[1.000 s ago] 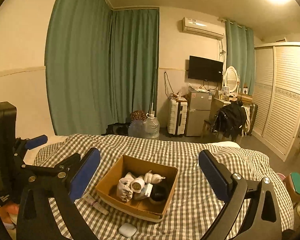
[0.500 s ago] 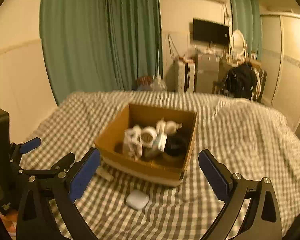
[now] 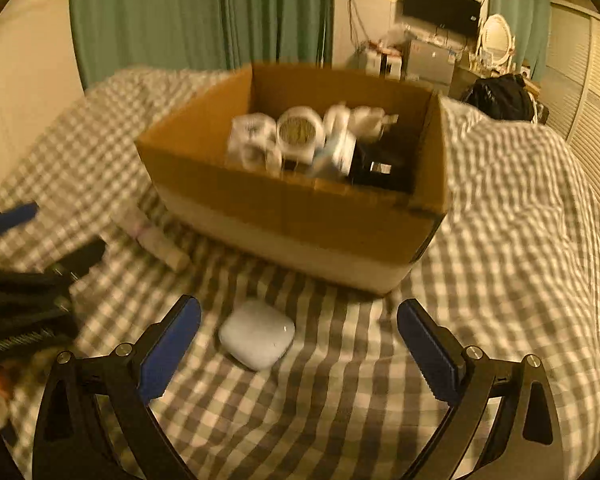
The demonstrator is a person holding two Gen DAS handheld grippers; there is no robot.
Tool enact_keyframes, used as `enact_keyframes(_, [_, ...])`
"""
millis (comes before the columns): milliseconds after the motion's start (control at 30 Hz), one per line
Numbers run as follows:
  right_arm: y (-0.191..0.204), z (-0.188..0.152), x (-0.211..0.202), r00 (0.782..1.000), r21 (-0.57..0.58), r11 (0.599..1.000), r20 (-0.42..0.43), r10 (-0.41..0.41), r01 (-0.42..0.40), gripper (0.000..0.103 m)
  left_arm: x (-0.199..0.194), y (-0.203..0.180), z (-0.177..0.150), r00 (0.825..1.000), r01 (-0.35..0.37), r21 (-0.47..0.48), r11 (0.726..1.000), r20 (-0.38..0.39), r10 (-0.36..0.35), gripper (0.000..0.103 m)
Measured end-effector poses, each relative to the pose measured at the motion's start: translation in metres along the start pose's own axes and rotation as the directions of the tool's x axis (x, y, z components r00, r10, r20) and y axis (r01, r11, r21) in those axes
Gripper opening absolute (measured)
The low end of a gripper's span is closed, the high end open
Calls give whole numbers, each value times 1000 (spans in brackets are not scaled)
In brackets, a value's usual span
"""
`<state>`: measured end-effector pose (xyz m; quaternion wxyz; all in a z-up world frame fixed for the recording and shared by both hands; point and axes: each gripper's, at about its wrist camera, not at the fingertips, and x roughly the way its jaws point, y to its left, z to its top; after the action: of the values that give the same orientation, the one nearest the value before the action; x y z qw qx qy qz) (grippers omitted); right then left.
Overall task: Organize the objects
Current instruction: 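Grasp the white earbud case with the right tool while the left tool grasps the toothpaste tube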
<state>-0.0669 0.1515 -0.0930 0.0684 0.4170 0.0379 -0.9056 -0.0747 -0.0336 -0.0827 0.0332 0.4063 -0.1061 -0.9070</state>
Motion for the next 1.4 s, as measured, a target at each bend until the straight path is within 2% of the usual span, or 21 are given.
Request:
enact_keyframes(100, [0, -6, 16, 998, 0, 1000, -59, 20, -20, 99, 3, 3, -1, 1000, 2, -13, 1000, -15, -3, 103])
enact_keyframes(300, [10, -12, 38, 991, -29, 998, -126, 52, -56, 89, 3, 8, -1, 1000, 7, -36, 999, -21, -7, 103])
enact_keyframes(500, [14, -18, 58, 978, -39, 995, -192, 87, -96, 70, 5, 9, -1, 1000, 5, -44, 999, -30, -6, 103])
enact_keyframes(567, [17, -20, 60, 975, -57, 994, -205, 80, -93, 58, 6, 8, -2, 999, -2, -40, 999, -36, 0, 103])
enact_keyframes(600, [19, -22, 60, 976, -70, 994, -208, 70, -86, 59, 7, 7, -2, 999, -6, -38, 999, -39, 4, 103])
enact_keyframes(767, [11, -23, 44, 982, -49, 996, -177, 68, -78, 58, 10, 6, -2, 998, -34, -48, 998, -57, 31, 103])
enact_keyframes(867, [-2, -19, 21, 990, -6, 998, -127, 67, -68, 58, 8, 7, 0, 997, -57, -96, 994, -49, 53, 103])
enact_keyframes(1067, [-21, -7, -20, 999, 24, 999, -2, 32, -32, 58, 19, -5, 7, 997, -7, -223, 975, -71, -9, 103])
enact_keyframes(1133, [-28, -1, -26, 999, 39, 999, 18, 31, -32, 58, 30, -16, 10, 996, -25, -223, 975, -92, 4, 103])
enact_keyframes(1300, [-37, 10, -20, 997, 92, 993, 23, 73, -75, 58, 62, -49, 14, 994, -37, -149, 988, -110, 21, 103])
enact_keyframes(1400, [-39, 10, -20, 995, 106, 989, 24, 99, -101, 58, 83, -54, 14, 991, -28, -166, 986, -132, 6, 102])
